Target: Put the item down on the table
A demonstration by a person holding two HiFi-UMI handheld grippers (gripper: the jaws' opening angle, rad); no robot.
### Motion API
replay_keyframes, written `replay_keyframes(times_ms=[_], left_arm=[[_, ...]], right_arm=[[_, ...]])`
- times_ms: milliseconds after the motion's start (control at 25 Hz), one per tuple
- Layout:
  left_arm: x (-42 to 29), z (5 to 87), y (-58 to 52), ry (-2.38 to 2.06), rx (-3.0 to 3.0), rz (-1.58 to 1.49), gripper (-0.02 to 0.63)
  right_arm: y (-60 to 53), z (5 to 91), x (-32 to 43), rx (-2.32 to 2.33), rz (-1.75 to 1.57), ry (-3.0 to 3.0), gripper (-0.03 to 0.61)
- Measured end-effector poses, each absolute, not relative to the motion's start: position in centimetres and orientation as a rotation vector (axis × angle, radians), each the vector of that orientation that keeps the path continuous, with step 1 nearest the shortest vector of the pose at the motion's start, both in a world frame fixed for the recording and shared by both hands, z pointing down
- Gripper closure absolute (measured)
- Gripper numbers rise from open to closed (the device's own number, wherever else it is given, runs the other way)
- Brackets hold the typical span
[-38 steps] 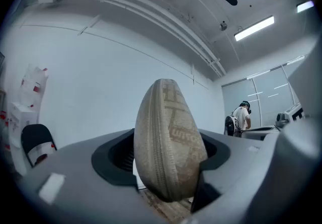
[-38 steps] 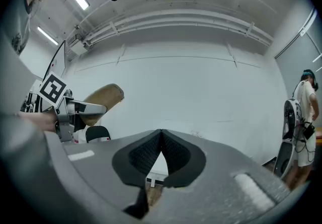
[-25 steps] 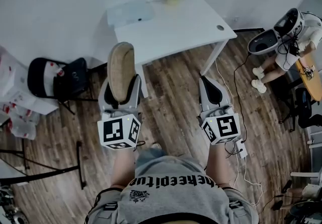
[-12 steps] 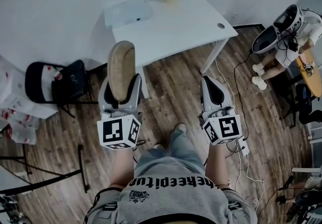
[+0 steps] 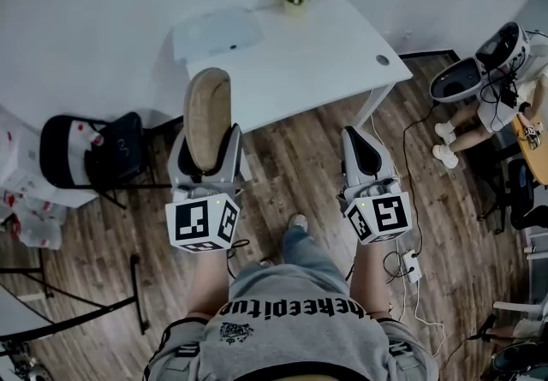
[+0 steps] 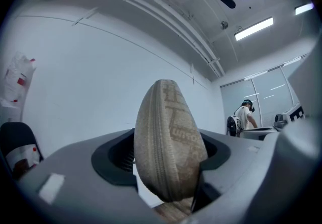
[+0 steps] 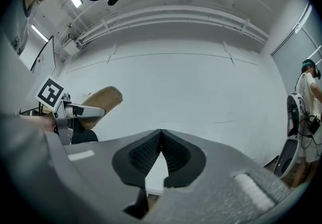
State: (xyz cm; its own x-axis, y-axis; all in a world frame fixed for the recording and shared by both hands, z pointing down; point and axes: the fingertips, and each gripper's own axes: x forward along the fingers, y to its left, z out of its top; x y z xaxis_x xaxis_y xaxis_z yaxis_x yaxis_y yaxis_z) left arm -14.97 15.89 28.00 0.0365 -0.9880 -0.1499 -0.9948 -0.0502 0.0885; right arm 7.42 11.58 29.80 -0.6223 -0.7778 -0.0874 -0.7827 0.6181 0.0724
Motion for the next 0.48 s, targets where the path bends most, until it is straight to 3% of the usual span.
replay_keyframes(times_ms=[360, 480], left_arm=[[-13.0, 27.0, 8.2, 2.168, -2.182, 0.293, 0.282], [-12.3, 26.8, 6.3, 2.179, -2.157, 0.290, 0.311]], right_arm=[[3.2, 28.7, 8.6, -1.274, 0.183, 2.818, 0.581], [1.1, 28.6, 9.4, -1.246, 0.185, 2.822, 0.581]])
